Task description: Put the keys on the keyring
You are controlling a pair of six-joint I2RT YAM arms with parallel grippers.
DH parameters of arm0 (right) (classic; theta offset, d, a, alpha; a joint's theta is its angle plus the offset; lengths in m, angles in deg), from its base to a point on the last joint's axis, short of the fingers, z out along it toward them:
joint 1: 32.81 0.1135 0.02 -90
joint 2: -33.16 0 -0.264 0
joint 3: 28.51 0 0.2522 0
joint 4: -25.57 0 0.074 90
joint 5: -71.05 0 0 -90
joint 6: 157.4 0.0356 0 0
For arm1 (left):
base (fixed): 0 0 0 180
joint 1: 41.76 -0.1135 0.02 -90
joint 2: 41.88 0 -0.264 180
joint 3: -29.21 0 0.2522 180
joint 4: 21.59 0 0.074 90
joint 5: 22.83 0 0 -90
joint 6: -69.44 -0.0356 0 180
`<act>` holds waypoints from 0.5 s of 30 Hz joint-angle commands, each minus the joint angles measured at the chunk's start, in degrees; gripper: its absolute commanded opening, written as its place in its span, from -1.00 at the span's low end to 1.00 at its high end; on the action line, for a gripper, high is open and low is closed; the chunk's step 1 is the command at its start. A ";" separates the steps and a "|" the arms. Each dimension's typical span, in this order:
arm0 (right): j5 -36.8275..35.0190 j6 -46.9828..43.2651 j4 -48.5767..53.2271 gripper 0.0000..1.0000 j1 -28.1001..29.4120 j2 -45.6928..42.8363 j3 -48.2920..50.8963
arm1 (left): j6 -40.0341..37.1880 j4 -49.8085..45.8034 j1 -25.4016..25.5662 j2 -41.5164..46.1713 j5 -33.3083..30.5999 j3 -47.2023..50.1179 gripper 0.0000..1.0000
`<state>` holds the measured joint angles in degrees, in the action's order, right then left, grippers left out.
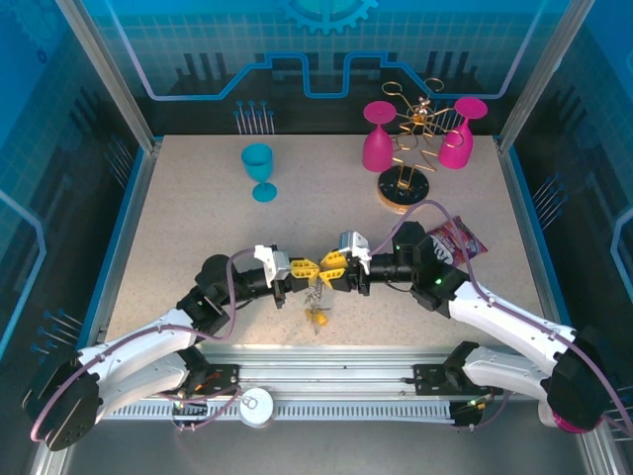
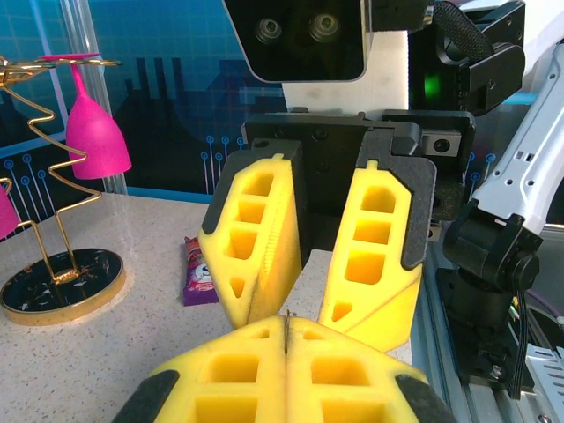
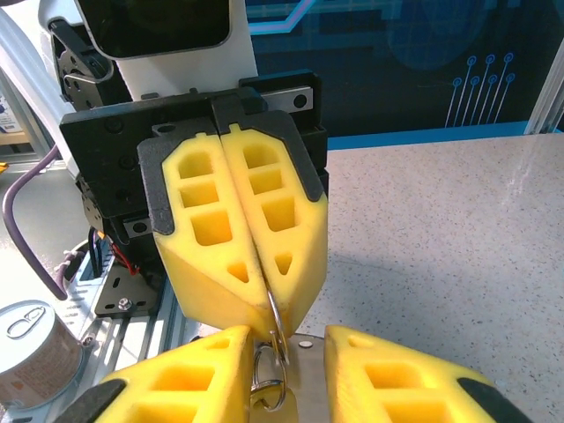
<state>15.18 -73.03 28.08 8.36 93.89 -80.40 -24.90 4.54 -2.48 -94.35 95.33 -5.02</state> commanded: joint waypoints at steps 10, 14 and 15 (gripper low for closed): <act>2.99 -0.03 -3.20 -0.97 -0.33 2.10 -0.58 | 1.35 5.24 0.44 0.04 2.25 -1.38 -1.00; 2.58 -0.82 -2.68 -1.00 -0.32 1.71 -1.02 | 1.22 4.70 0.52 0.02 0.65 -1.23 -1.00; 1.88 -1.38 -1.68 -1.00 -0.31 1.45 -1.30 | 0.99 3.60 0.49 0.23 -0.51 -1.23 -1.00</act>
<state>17.24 -73.12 27.01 7.73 94.89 -80.42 -24.92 4.57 -2.69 -94.39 94.67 -5.02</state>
